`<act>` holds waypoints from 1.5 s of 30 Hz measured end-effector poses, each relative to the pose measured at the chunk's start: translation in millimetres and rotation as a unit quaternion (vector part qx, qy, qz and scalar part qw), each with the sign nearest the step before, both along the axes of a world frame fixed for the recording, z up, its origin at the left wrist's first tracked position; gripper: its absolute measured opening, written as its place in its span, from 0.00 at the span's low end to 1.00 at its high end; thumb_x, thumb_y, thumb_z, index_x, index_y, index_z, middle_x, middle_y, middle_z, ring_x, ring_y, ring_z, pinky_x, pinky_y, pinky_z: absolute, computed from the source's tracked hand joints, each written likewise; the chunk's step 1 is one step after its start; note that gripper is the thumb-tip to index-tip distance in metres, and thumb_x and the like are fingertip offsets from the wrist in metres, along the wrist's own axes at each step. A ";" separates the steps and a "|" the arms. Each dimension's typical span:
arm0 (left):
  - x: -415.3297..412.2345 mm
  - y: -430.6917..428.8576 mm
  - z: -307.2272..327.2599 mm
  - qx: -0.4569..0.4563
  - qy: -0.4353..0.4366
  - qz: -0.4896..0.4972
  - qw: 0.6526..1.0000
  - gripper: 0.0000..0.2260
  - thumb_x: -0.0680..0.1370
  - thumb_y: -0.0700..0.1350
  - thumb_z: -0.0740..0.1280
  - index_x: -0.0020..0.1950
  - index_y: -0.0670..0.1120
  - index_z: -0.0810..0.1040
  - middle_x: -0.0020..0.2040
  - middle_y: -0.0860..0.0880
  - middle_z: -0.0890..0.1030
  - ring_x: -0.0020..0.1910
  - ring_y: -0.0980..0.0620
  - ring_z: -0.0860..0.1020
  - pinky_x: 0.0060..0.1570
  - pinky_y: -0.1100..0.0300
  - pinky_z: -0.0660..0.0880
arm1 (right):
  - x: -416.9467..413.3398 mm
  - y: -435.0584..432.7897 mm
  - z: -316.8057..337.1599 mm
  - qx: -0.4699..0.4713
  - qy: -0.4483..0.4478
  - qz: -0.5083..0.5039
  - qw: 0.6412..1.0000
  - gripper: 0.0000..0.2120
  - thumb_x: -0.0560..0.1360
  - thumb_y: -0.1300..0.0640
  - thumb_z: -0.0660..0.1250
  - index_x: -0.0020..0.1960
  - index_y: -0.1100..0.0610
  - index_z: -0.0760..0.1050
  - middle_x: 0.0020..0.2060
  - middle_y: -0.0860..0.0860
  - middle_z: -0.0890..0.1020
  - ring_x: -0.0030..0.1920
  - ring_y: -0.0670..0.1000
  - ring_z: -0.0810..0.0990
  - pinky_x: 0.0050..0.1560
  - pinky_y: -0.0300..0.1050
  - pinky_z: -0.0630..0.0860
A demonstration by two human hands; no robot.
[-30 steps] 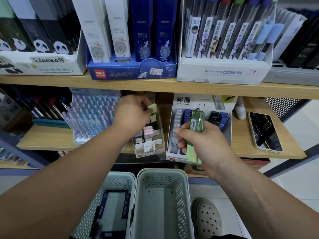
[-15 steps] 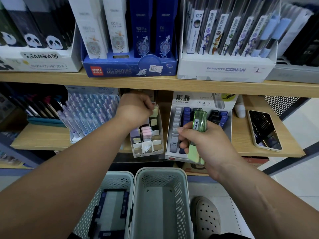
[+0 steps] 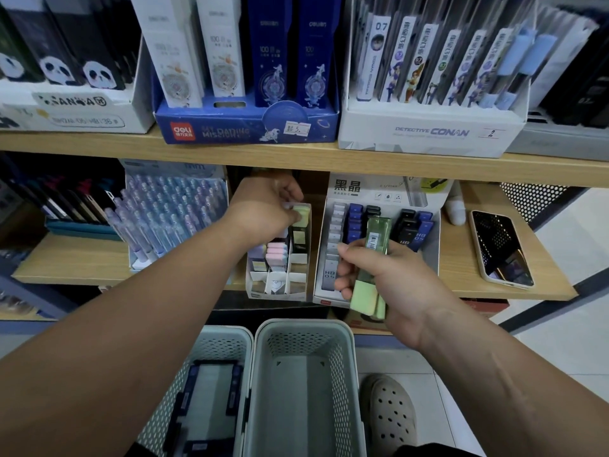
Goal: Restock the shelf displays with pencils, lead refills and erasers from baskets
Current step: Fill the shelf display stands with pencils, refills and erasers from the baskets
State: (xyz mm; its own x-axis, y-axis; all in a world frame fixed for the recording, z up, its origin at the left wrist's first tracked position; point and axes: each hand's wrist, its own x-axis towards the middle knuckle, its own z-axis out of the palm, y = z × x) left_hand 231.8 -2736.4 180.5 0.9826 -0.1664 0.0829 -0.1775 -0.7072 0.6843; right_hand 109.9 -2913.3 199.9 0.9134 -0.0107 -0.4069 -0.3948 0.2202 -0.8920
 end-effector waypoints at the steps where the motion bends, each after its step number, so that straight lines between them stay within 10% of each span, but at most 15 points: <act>1: -1.2 -0.8 0.3 0.002 -0.002 -0.002 1.000 0.11 0.72 0.41 0.77 0.46 0.54 0.79 0.47 0.57 0.82 0.47 0.60 0.79 0.45 0.75 0.70 | 0.0 -0.4 -1.4 0.002 0.010 0.001 1.000 0.06 0.76 0.60 0.72 0.48 0.60 0.76 0.32 0.54 0.78 0.31 0.52 0.80 0.33 0.45 0.79; 13: -33.9 3.7 10.2 -0.044 -0.164 0.018 0.985 0.04 0.74 0.46 0.74 0.44 0.47 0.82 0.39 0.55 0.80 0.40 0.56 0.79 0.42 0.62 0.75 | -6.8 7.1 1.7 -0.047 0.032 0.064 0.996 0.13 0.71 0.57 0.78 0.48 0.58 0.76 0.29 0.51 0.75 0.26 0.50 0.73 0.28 0.42 0.73; 20: -88.1 -5.6 28.7 -0.195 0.074 -0.055 0.976 0.09 0.75 0.51 0.75 0.43 0.46 0.83 0.40 0.41 0.83 0.34 0.47 0.80 0.42 0.47 0.80 | -9.9 22.3 6.4 -0.143 -0.015 0.101 0.984 0.16 0.65 0.61 0.82 0.46 0.57 0.78 0.27 0.49 0.78 0.27 0.51 0.74 0.27 0.44 0.72; 30: -103.4 22.6 33.6 -0.313 0.157 0.034 0.936 0.04 0.76 0.38 0.71 0.46 0.37 0.82 0.33 0.43 0.82 0.31 0.49 0.80 0.33 0.57 0.75 | -11.2 33.3 10.4 -0.102 -0.017 0.123 0.987 0.24 0.60 0.44 0.79 0.47 0.55 0.74 0.32 0.51 0.81 0.30 0.49 0.78 0.29 0.41 0.73; 37: -101.6 37.3 31.0 -0.435 0.224 0.087 0.868 0.07 0.77 0.32 0.67 0.53 0.36 0.79 0.45 0.33 0.84 0.38 0.44 0.84 0.34 0.60 0.81 | -6.5 16.9 8.1 -0.037 0.043 0.056 0.997 0.18 0.72 0.53 0.76 0.57 0.60 0.79 0.36 0.53 0.84 0.30 0.47 0.78 0.24 0.37 0.67; 45: -103.3 40.9 23.2 -0.257 0.226 0.003 0.940 0.08 0.71 0.30 0.74 0.44 0.40 0.79 0.39 0.39 0.85 0.38 0.44 0.84 0.43 0.51 0.81 | -2.6 13.1 3.4 -0.097 -0.018 -0.035 0.995 0.09 0.75 0.63 0.73 0.55 0.61 0.79 0.36 0.56 0.84 0.27 0.47 0.76 0.25 0.40 0.65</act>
